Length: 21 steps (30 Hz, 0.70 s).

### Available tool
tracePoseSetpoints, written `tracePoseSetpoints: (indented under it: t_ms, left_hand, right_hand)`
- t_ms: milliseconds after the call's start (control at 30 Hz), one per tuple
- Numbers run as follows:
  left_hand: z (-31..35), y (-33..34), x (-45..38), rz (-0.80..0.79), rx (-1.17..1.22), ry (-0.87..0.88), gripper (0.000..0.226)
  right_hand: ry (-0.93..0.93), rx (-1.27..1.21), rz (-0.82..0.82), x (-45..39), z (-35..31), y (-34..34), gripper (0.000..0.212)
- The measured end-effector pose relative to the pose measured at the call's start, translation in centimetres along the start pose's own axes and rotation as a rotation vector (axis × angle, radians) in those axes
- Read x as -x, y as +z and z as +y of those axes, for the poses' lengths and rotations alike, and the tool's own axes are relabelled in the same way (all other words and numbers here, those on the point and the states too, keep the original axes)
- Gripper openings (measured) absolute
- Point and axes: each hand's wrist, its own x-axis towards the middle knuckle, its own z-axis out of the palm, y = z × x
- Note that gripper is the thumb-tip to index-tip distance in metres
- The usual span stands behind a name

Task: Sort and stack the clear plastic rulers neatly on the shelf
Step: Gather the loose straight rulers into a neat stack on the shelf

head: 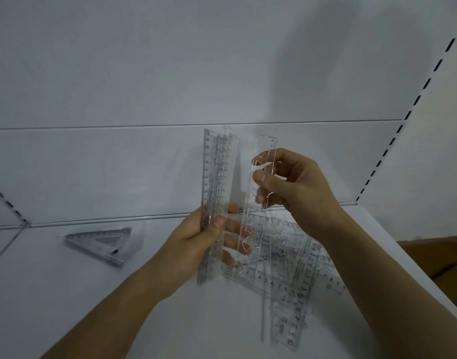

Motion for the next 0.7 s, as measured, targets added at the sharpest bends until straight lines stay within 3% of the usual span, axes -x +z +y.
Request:
tracePoseSetpoints:
  t_ms: [267, 367, 433, 533, 600, 700]
  left_hand:
    - [-1.0, 0.7, 0.3, -0.052, -0.277, 0.093, 0.039]
    - [-1.3, 1.1, 0.1, 0.061, -0.220, 0.120, 0.033]
    - [-0.9, 1.1, -0.2, 0.135, -0.053, 0.055, 0.033]
    - [-0.2, 0.7, -0.3, 0.124, 0.141, 0.026, 0.039]
    - [-0.1, 0.5, -0.3, 0.092, 0.155, 0.026, 0.034]
    - [-0.2, 0.1, -0.3, 0.036, 0.071, 0.052, 0.033]
  right_hand:
    - [-0.072, 0.128, 0.189, 0.6, 0.5, 2.1, 0.026]
    - [-0.042, -0.017, 0.035, 0.8, 0.0, 2.6, 0.013]
    - [-0.020, 0.041, -0.056, 0.6, 0.0, 2.1, 0.009]
    - [-0.044, 0.561, -0.138, -0.3, 1.1, 0.1, 0.009]
    - [-0.056, 0.936, -0.317, -0.5, 2.0, -0.6, 0.011]
    - [0.061, 1.219, -0.463, 0.1, 3.0, 0.1, 0.050]
